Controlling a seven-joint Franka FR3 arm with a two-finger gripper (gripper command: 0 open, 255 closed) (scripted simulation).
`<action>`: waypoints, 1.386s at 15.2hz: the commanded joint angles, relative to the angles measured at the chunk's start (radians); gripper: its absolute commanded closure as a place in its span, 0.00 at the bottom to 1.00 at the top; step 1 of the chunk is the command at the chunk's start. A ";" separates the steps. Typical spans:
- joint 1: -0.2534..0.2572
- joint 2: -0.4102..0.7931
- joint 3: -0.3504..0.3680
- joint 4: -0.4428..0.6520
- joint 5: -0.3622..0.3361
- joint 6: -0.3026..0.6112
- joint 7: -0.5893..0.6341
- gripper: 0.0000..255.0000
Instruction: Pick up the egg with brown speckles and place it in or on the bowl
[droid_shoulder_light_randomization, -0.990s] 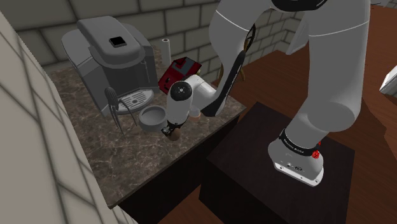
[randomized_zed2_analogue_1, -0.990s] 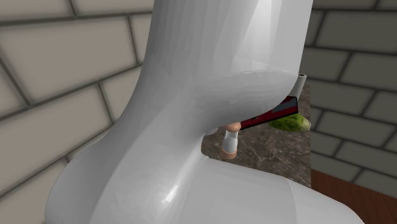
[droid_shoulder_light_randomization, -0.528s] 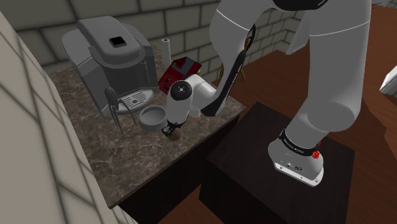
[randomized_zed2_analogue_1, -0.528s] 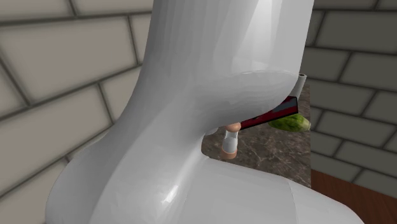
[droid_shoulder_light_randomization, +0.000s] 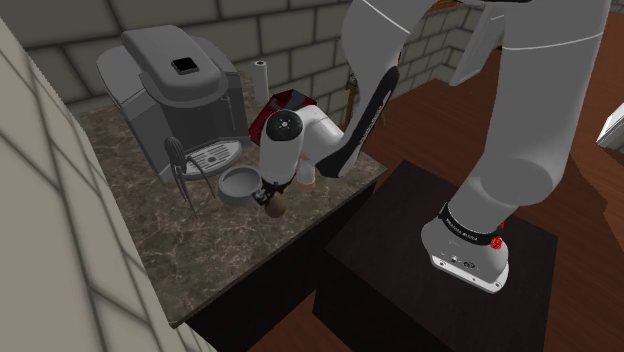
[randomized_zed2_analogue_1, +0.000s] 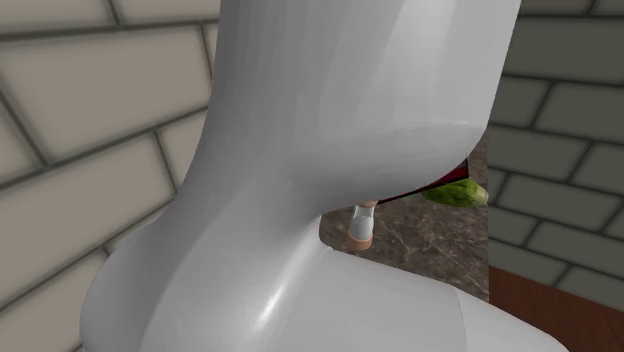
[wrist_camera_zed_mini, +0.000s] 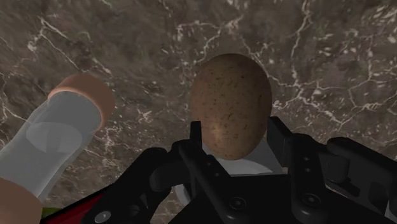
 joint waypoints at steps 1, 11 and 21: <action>-0.016 -0.033 0.023 -0.016 0.049 -0.006 -0.040 1.00; -0.098 -0.185 0.132 -0.070 0.296 -0.037 -0.246 1.00; -0.098 -0.091 0.125 0.033 0.292 -0.090 -0.364 0.00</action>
